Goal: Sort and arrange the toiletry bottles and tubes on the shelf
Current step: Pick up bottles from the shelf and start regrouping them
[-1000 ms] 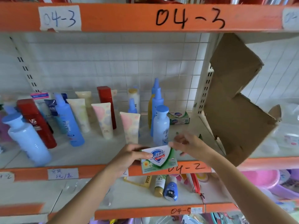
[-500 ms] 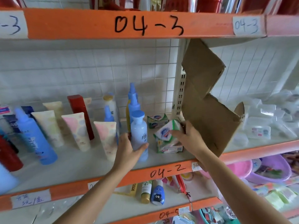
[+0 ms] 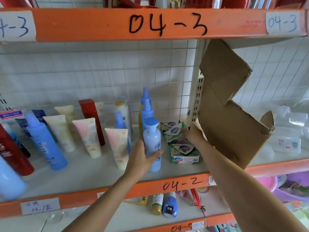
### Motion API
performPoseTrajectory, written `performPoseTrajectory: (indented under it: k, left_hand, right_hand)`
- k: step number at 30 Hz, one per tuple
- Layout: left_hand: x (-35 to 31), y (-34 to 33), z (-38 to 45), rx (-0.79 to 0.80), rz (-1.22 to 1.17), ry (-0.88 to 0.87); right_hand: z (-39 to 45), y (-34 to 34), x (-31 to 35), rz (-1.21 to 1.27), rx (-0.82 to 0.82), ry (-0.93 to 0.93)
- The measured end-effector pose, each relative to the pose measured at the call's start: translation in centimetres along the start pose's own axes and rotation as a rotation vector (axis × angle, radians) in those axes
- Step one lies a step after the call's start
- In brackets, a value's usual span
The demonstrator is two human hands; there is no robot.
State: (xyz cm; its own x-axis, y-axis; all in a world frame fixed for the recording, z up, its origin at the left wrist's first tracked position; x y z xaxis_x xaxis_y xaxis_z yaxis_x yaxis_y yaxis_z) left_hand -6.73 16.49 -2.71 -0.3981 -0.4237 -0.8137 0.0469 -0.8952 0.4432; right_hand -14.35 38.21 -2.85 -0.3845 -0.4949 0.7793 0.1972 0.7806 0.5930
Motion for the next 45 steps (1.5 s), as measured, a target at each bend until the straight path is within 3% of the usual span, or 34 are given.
performPoseTrajectory:
  k: [4,9,15,21,24,26,28,31,38,45]
  left_hand:
    - [-0.2,-0.1,-0.1,0.001,-0.036,-0.01]
    - [-0.2,-0.1,-0.2,-0.009,-0.043,-0.023]
    - [0.2,-0.4,-0.4,-0.04,-0.034,-0.009]
    - [0.0,-0.4,-0.6,-0.04,-0.027,0.029]
    - [-0.3,-0.2,-0.7,-0.032,-0.014,0.058]
    - [-0.6,-0.2,-0.9,-0.026,0.0,0.071]
    - [-1.0,-0.1,-1.1,-0.026,0.031,0.088]
    - [-1.2,0.2,-1.6,0.008,0.132,0.127]
    - [-1.0,2.8,-5.7,-0.018,0.255,0.161]
    - [0.1,8.5,-9.3,-0.162,0.429,0.232]
  right_hand:
    - [1.6,0.5,-2.1,-0.099,0.06,-0.012]
    - [-0.2,1.3,-2.8,-0.174,-0.004,0.042]
    - [-6.4,0.1,-2.0,-0.605,0.142,0.097]
    - [-6.9,-0.1,-1.6,-0.583,0.218,0.171]
    - [-7.3,0.5,-1.0,-0.653,0.17,0.254]
    - [-8.1,0.8,0.3,-0.541,0.17,0.393]
    - [-9.6,0.6,1.9,-0.358,0.3,0.503]
    - [-11.3,-0.9,3.5,-0.265,0.403,0.555]
    - [-12.3,-3.9,3.7,-0.092,0.317,0.467]
    - [-14.8,-4.6,4.3,-0.1,0.249,0.629]
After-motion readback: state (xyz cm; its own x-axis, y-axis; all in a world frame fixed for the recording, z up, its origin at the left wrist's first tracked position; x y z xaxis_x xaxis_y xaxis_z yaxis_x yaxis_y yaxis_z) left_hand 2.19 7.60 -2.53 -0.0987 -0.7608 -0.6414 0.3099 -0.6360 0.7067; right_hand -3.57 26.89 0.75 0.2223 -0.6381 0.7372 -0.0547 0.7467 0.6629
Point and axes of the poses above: each hand's wrist, its own z-axis towards the middle knuckle, its own y-axis out of the back of the hand, x = y × z, the point moved 3 cm from there along z, towards the middle knuckle, and after that the axes turned 5 degrees about -y, right-handed, at the moved point
